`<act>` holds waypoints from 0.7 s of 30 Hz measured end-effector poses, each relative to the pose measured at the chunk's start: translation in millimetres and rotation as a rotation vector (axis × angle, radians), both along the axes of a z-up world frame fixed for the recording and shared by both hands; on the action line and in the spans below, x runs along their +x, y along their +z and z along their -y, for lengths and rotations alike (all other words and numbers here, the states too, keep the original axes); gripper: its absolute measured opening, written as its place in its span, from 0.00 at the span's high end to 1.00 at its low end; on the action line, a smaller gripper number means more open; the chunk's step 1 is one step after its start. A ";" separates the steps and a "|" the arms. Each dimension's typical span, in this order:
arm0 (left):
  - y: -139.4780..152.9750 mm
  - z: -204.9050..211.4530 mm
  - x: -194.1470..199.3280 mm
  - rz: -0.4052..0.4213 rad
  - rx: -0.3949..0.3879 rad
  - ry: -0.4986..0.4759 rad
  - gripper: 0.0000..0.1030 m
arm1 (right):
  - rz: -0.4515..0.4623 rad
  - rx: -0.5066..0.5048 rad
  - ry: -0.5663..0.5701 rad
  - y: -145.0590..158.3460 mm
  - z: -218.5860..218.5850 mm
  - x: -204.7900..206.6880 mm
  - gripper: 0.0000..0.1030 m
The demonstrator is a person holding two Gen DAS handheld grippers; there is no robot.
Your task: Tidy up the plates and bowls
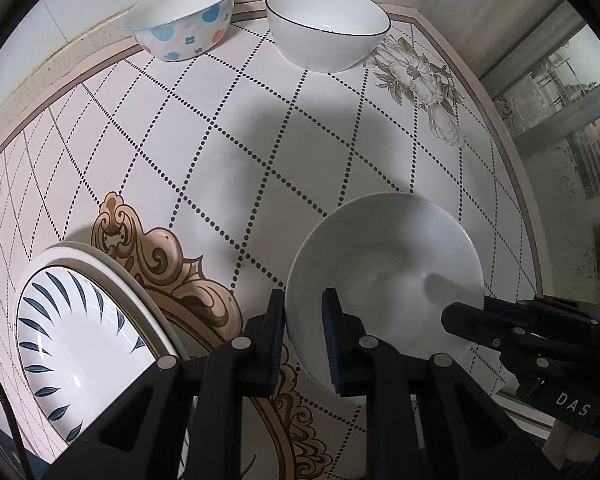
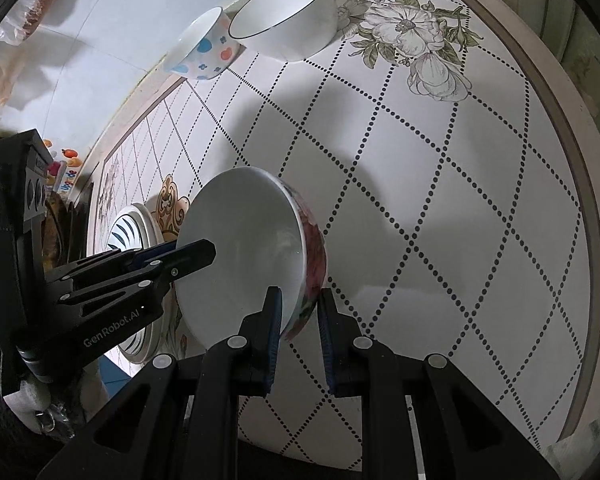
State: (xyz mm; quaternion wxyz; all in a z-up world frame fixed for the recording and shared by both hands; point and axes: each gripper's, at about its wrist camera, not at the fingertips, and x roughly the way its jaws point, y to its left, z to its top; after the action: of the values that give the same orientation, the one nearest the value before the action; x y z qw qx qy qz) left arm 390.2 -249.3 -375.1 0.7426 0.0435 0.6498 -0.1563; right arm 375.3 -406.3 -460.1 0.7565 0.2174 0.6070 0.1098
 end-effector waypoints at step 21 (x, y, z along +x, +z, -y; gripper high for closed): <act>60.6 -25.7 19.4 0.004 -0.104 0.116 0.75 | 0.026 0.109 -0.023 38.3 49.9 30.2 0.72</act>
State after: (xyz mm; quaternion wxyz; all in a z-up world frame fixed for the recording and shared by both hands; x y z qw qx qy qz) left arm 409.6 -223.6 -314.5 0.7531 -0.0328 0.6406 -0.1464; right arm 405.4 -456.1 -421.8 0.7526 0.2638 0.5876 0.1369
